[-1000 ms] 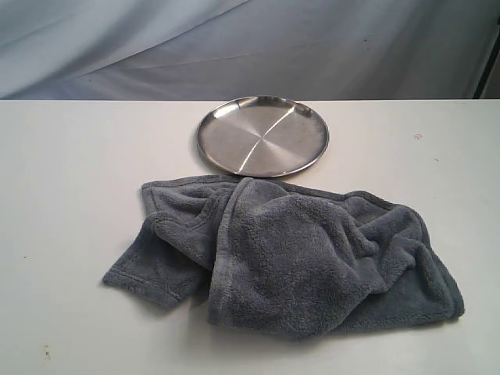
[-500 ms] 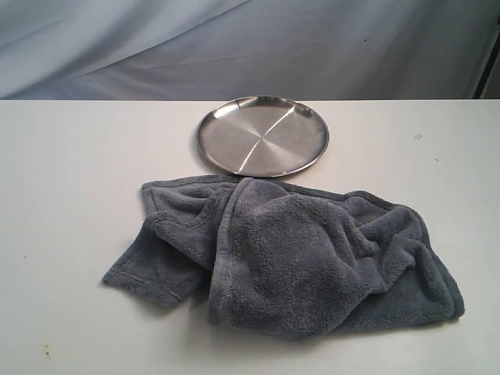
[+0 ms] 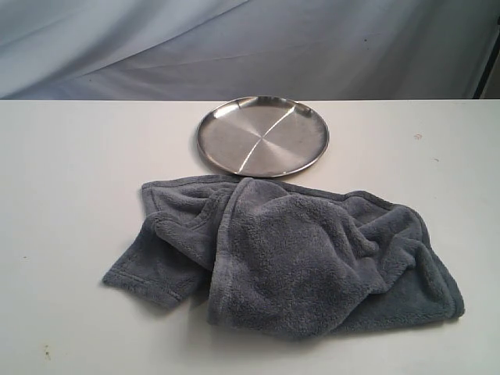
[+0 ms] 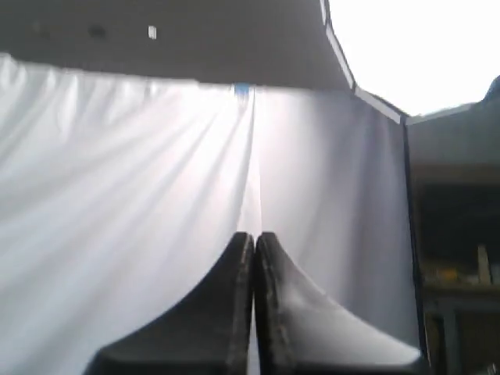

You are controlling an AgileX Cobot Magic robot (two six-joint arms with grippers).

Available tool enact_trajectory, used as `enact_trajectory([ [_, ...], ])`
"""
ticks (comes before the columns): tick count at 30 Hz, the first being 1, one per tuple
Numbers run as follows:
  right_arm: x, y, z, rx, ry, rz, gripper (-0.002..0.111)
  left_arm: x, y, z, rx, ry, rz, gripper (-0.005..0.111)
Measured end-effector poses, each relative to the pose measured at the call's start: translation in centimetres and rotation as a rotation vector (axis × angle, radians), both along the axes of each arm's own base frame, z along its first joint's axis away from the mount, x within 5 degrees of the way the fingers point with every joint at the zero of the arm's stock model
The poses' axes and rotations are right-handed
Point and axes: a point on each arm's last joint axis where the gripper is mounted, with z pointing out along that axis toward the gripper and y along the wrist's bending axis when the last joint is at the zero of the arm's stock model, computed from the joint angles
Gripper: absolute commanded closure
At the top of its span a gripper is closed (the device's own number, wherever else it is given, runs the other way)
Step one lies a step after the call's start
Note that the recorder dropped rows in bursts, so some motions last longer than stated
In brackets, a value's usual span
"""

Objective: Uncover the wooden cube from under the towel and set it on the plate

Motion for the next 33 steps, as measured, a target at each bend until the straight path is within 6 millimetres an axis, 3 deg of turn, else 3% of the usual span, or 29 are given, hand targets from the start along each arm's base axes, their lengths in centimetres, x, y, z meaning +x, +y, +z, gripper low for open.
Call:
enact_trajectory([
  [9, -3.6, 0.0, 7.5, 0.046, -0.346, 0.042, 0.108, 0.0, 0.0, 0.0, 0.0, 0.0, 0.0, 0.105],
  [15, -6.3, 0.0, 11.9, 0.072, -0.404, 0.073, 0.108, 0.0, 0.0, 0.0, 0.0, 0.0, 0.0, 0.105],
  [21, -6.7, 0.1, 13.8, 0.088, -0.127, 0.072, 0.108, 0.0, 0.0, 0.0, 0.0, 0.0, 0.0, 0.105],
  [27, -4.3, 0.1, 14.0, 0.098, 0.248, 0.064, 0.108, 0.0, 0.0, 0.0, 0.0, 0.0, 0.0, 0.105],
  [33, -1.7, 0.3, 12.8, 0.079, 0.587, 0.109, 0.108, 0.0, 0.0, 0.0, 0.0, 0.0, 0.0, 0.105],
])
